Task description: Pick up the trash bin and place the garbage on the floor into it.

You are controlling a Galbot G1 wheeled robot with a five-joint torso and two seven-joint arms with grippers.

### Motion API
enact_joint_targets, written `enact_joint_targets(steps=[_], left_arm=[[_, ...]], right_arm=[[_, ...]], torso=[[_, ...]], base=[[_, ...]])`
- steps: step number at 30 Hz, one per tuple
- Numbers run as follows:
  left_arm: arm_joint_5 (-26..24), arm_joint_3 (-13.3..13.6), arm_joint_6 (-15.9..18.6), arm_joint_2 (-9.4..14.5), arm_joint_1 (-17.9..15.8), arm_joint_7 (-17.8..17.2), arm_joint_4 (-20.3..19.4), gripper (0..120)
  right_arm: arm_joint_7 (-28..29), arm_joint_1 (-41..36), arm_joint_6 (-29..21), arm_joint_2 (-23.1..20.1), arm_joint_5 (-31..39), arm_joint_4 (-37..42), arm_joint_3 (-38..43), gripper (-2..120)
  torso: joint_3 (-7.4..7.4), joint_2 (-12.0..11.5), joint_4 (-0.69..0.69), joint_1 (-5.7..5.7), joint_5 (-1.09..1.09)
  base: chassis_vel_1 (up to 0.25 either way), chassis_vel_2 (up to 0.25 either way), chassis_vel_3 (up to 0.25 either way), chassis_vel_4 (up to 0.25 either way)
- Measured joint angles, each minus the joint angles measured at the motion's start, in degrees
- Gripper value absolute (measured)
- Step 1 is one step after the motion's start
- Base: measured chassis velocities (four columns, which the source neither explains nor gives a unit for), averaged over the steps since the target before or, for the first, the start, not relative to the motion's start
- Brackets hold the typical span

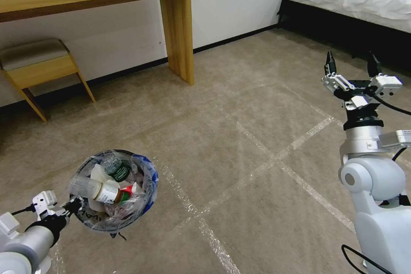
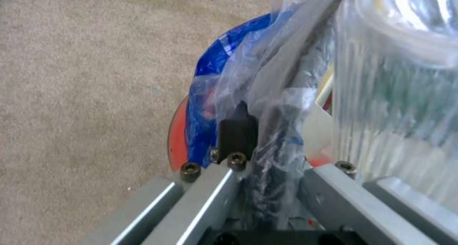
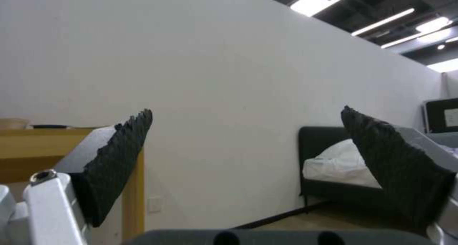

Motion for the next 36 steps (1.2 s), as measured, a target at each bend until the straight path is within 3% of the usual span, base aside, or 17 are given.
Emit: enact_joint_targets(steps=[36], left_arm=[[-0.6,-0.1,0.0,-0.3,-0.4,0.0,-0.3,0]], right_arm=[[-0.8,1.9,1.5,-1.3,-1.2,-3.4,1.9,100]], torso=[[0.0,0.0,0.0,0.0,0.0]], base=[[0.0,0.0,0.0,0.0]])
